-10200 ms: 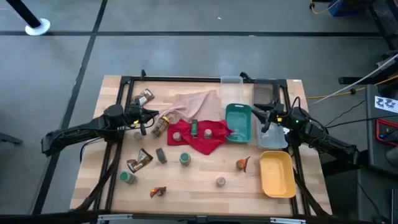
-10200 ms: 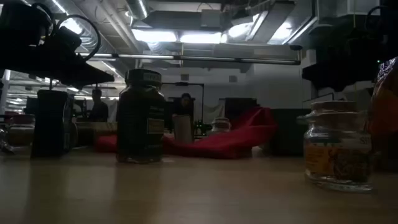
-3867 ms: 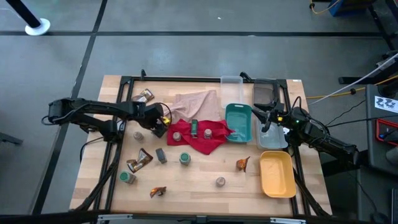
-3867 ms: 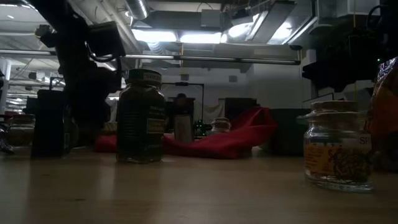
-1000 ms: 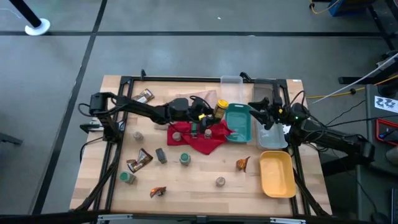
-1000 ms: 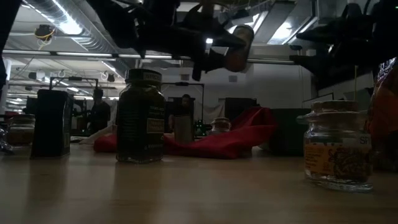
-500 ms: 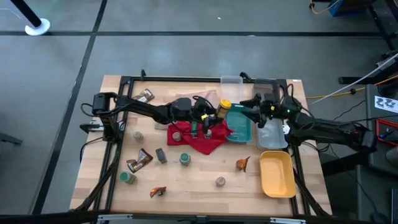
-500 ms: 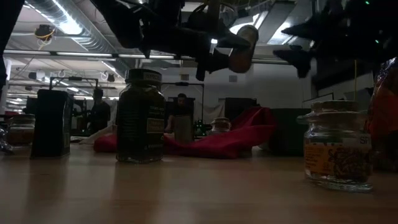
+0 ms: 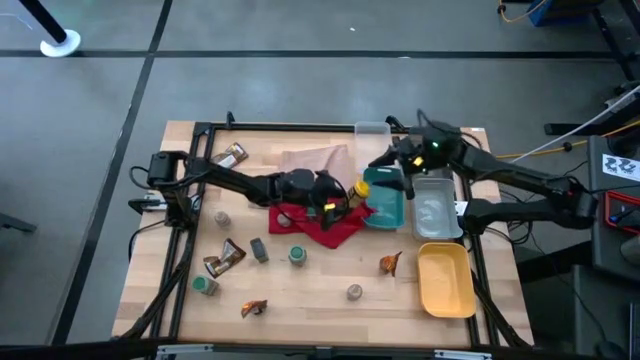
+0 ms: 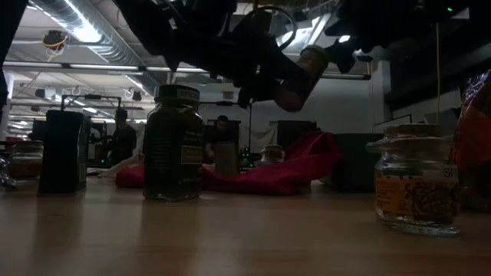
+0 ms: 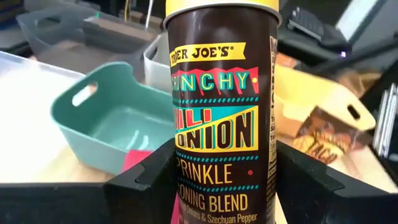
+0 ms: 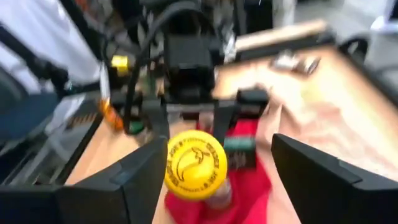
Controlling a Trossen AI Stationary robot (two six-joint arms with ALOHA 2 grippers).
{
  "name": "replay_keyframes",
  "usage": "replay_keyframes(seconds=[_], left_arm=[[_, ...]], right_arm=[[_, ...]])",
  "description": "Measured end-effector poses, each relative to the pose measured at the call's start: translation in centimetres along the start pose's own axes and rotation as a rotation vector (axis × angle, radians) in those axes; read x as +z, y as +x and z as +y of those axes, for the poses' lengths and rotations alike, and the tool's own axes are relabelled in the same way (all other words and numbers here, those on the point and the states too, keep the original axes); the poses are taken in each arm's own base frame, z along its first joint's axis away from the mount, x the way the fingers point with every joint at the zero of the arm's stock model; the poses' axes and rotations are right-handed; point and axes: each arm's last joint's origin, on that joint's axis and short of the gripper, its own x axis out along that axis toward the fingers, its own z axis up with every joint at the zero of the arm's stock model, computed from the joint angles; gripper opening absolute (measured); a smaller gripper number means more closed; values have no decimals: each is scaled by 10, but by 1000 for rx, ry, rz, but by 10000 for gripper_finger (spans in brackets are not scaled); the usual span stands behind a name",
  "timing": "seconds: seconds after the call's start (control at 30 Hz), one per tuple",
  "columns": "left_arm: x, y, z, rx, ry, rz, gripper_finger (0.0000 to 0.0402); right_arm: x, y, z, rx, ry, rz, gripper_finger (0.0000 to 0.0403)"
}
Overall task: Sort spices by type
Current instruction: Put the yellow seasoning can into the black transparent bin
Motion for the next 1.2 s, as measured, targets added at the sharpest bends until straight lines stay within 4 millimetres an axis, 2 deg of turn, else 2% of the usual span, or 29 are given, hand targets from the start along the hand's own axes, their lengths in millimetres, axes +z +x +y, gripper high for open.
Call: replay_keyframes(seconds=[0.1, 0.37, 0.57, 0.73, 1.03, 1.2], left_arm=[[-1, 0, -2, -2, 5, 11, 205], [-2, 0, -2, -1, 4, 14, 205], [-3, 0, -2, -5, 5, 21, 205], [-2, 0, -2, -6, 6, 16, 205], [-2, 0, -2, -3, 5, 19, 205], [-3, 0, -2, -3, 5, 22, 205]], right_arm=[[2, 6, -3, 47, 41, 73, 287], [-8, 23, -11, 136, 105, 140, 287], [-12, 43, 0, 191, 77, 172, 287], [-13, 57, 11, 114, 18, 177, 287], [-14, 62, 17, 73, -4, 185, 286], [-15, 63, 17, 72, 0, 192, 252]])
